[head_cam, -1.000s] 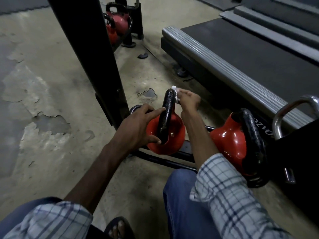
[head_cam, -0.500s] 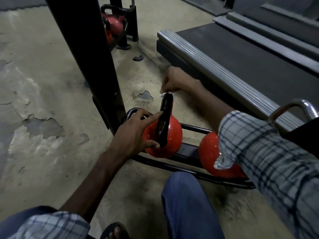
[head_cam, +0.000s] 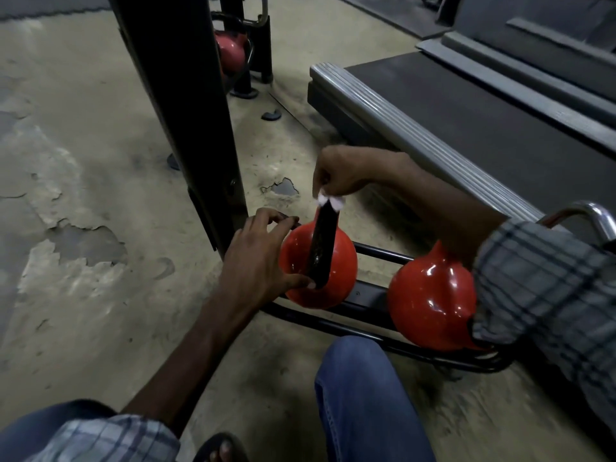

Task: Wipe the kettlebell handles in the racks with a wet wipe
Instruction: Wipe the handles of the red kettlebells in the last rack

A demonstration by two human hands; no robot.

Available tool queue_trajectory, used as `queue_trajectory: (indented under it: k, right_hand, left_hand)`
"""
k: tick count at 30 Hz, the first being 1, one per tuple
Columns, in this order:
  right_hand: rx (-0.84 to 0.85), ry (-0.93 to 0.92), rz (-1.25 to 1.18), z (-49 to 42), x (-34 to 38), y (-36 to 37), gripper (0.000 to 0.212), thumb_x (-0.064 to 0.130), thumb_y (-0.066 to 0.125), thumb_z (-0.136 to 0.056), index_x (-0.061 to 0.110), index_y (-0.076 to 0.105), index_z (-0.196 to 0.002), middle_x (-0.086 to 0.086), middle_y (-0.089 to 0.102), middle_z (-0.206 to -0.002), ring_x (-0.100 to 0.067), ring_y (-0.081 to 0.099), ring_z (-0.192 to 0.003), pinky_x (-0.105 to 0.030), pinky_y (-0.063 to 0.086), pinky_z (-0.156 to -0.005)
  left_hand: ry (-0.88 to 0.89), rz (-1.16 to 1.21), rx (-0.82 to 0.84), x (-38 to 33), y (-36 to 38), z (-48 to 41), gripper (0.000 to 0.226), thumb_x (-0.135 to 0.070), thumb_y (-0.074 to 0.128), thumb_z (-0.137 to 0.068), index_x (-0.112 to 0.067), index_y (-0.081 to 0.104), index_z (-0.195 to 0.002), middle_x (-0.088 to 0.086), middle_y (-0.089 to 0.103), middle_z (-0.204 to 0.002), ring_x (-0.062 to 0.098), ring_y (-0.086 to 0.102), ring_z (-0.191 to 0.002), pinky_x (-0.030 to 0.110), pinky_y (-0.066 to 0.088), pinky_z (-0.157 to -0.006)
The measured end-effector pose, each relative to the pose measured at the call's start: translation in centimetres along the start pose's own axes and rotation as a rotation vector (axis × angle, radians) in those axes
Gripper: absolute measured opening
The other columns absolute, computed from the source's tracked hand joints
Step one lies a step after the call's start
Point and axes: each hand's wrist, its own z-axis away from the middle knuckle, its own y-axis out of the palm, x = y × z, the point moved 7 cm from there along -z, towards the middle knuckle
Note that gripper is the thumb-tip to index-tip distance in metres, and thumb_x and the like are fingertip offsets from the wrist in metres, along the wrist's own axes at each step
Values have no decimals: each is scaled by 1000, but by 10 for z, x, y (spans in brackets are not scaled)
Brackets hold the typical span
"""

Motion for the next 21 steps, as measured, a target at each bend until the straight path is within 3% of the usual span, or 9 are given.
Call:
queue_trajectory:
  k: [2,4,9,14,16,19,21]
  right_hand:
    - [121,-73,17,10,11,12,23,14,66,-94,12,73,-116,2,71,-112,-12,66,-101,-28,56,-88]
    - [83,-109,62,12,16,10,25,15,70,-92,13,73,-116,3,71,-113,-12,65,-102,-31,56,-93]
    - [-7,-102,-13,5,-4,-11,19,25,78,-86,18,78,-103,8,75,-97,-7,70,-91,-21,56,-75]
    - [-218,27,-87,-5,-25,-17,17,27,81,-84,15,77,-96,4,73,-92,-7,67,-84,-14,44,-61]
    - [-124,-36,-89,5,-7,0,15,28,78,-85,18,76,-96,7,72,-90,-7,70,-88,-17,51,-65]
    - [143,-173,-15,24,27,30,20,36,79,-84,20,77,-97,9,74,-89,-2,68,-84,-19,55,-71]
    - [51,-113,20,11,21,16,18,29,77,-86,16,77,-99,3,75,-93,-7,67,-84,-21,54,-72]
  left_hand:
    - [-7,2,13,1,1,0,109,-65,87,-51,-26,48,-145,2,41,-145,24,43,-130,48,45,-104]
    - [-7,8,15,1,0,0,109,-67,86,-50,-27,49,-144,2,42,-143,23,43,-129,48,45,-103]
    - [-7,-5,19,-1,-1,0,111,-68,86,-50,-26,47,-146,1,42,-143,22,43,-130,46,44,-104]
    - [-18,-23,22,-2,-2,0,116,-72,84,-48,-28,44,-148,0,41,-143,21,42,-131,44,42,-106]
    - [-21,-27,17,-2,-1,-1,118,-71,85,-48,-26,43,-148,1,41,-144,22,42,-131,44,41,-106]
    - [-39,-26,8,1,-1,-1,119,-71,85,-47,-23,42,-148,2,41,-146,23,41,-132,44,41,-106]
    - [-53,-30,18,1,-1,-1,123,-75,81,-46,-23,40,-149,2,40,-146,23,41,-131,44,41,-106]
